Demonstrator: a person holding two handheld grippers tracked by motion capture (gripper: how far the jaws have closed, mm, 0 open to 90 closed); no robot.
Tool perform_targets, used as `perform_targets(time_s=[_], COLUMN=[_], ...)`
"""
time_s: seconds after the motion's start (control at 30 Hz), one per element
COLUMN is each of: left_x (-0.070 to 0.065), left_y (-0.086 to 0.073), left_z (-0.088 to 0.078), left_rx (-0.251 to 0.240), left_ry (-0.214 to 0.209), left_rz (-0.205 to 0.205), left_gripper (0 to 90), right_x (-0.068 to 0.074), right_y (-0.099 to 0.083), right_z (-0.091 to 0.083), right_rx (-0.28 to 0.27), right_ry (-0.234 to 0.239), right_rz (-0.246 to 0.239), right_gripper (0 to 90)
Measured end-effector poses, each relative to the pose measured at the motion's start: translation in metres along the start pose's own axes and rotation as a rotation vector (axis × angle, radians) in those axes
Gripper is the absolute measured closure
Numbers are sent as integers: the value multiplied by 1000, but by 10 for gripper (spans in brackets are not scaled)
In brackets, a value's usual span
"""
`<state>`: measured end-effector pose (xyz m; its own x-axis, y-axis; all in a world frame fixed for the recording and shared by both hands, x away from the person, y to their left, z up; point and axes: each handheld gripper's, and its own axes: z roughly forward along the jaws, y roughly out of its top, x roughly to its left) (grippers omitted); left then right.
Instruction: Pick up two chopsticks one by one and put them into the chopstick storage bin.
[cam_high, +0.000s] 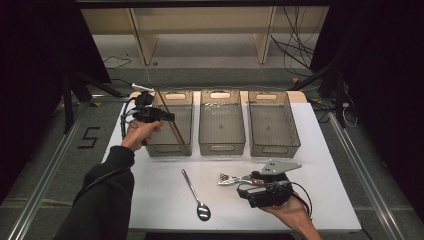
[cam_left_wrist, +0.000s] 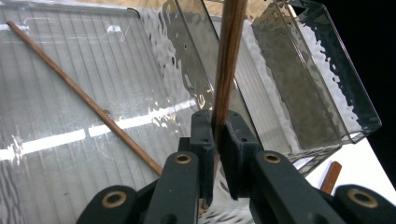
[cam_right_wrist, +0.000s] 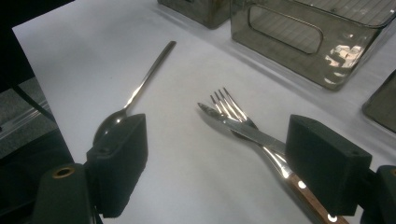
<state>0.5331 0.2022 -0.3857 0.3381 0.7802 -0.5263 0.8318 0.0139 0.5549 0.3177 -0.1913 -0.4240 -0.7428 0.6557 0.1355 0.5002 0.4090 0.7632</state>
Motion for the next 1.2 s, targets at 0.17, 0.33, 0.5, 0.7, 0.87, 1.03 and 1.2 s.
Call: perform_targets(time_s=[0.17, 0.33, 0.5, 0.7, 0.87, 1.03, 1.2], left_x=[0, -2, -3, -6, -6, -5, -8], left_y=[2, 4, 6, 10, 10, 8, 7], left_z=[4, 8, 12, 20, 25, 27, 23], left_rx=[0, -3, 0, 30, 54, 55, 37], left_ry=[9, 43, 61, 119, 139, 151, 143], left_rz=[-6, -8, -16, -17, -27, -25, -10], left_gripper=[825, 769, 646, 417, 292, 208, 175], right_x=[0, 0, 0, 0, -1, -1, -1], right_y=[0, 0, 0, 0, 0, 0, 0], right_z=[0, 0, 0, -1, -2, -2, -2], right_rx=[-2, -1, 1, -1, -3, -6, -6], right_ry=[1, 1, 6, 6, 6, 5, 4], right_rz=[-2, -3, -5, -6, -3, -3, -2], right_gripper=[222, 223, 223, 225, 227, 229, 228])
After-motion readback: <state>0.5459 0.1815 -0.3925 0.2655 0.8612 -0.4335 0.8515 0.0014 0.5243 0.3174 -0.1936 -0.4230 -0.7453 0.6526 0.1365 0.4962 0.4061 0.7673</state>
